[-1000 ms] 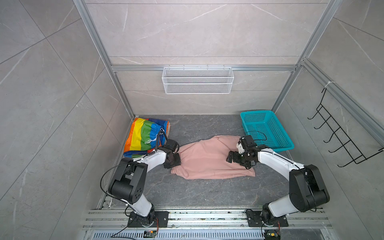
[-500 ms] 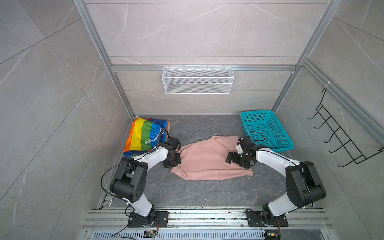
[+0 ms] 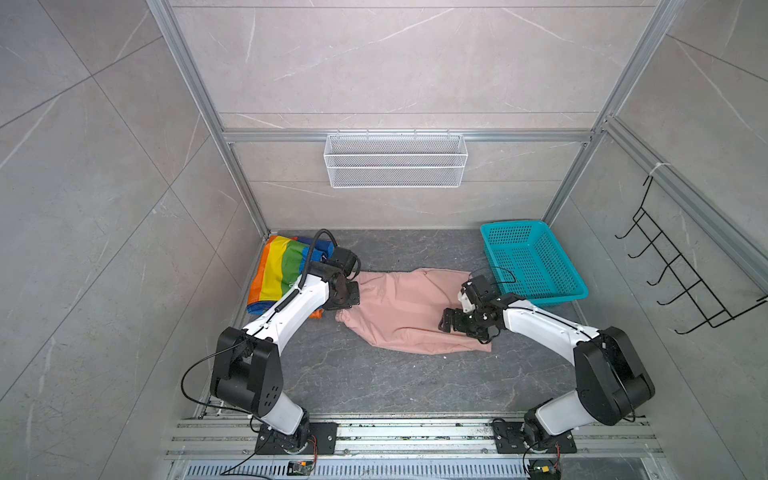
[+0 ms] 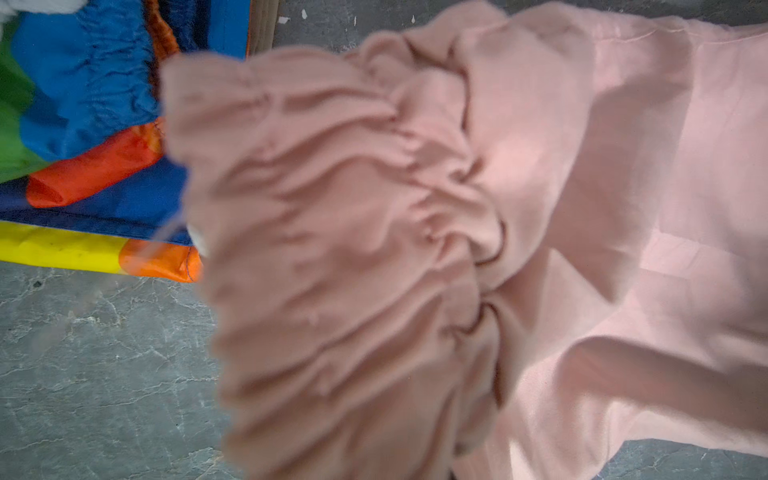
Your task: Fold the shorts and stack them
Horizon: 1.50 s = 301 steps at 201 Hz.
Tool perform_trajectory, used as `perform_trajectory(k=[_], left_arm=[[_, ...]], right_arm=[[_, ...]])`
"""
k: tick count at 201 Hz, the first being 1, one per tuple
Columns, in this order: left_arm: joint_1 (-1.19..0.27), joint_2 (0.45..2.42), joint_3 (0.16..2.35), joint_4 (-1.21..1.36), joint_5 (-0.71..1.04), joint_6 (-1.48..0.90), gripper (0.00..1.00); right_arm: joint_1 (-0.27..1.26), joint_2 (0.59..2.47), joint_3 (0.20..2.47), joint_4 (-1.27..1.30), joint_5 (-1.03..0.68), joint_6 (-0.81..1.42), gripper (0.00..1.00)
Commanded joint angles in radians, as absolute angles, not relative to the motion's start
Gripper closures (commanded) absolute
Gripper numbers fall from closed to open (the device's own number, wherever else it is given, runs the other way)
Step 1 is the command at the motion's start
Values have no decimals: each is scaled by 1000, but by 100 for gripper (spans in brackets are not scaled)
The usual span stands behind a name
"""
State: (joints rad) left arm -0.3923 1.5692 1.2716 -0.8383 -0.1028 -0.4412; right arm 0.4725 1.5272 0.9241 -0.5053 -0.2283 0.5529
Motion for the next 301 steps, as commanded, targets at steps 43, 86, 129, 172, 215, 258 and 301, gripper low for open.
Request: perform_trajectory(k=[43,86,129,172,215,258,301], left_arm=[[-391,1528,1283,-870,-110,-421,100],[-359,1516,1236,-816,-65,-454,100],[-322,1511,1190,-771,-26,-469,100],[-241,1499,1136,-714,61,-487,100],[-175,1485,1130,-701,104,-478,100],[-172,1479,1218,-782,38,-415,100],[-172,1499,1338,-888,-53,-345,100]], right_arm=[[565,1625,1148,-480,-220,651,1],[689,1742,1235,-390,-280,757,1],[811,1782,1171,-321,-274,819,1],[868,1780,1030,-264,-259,858,1],[888,1773,960,-264,-243,852,1],[836,1654,1103,-443,-173,756,1],[637,1631,1156,-527,-192,664,1]])
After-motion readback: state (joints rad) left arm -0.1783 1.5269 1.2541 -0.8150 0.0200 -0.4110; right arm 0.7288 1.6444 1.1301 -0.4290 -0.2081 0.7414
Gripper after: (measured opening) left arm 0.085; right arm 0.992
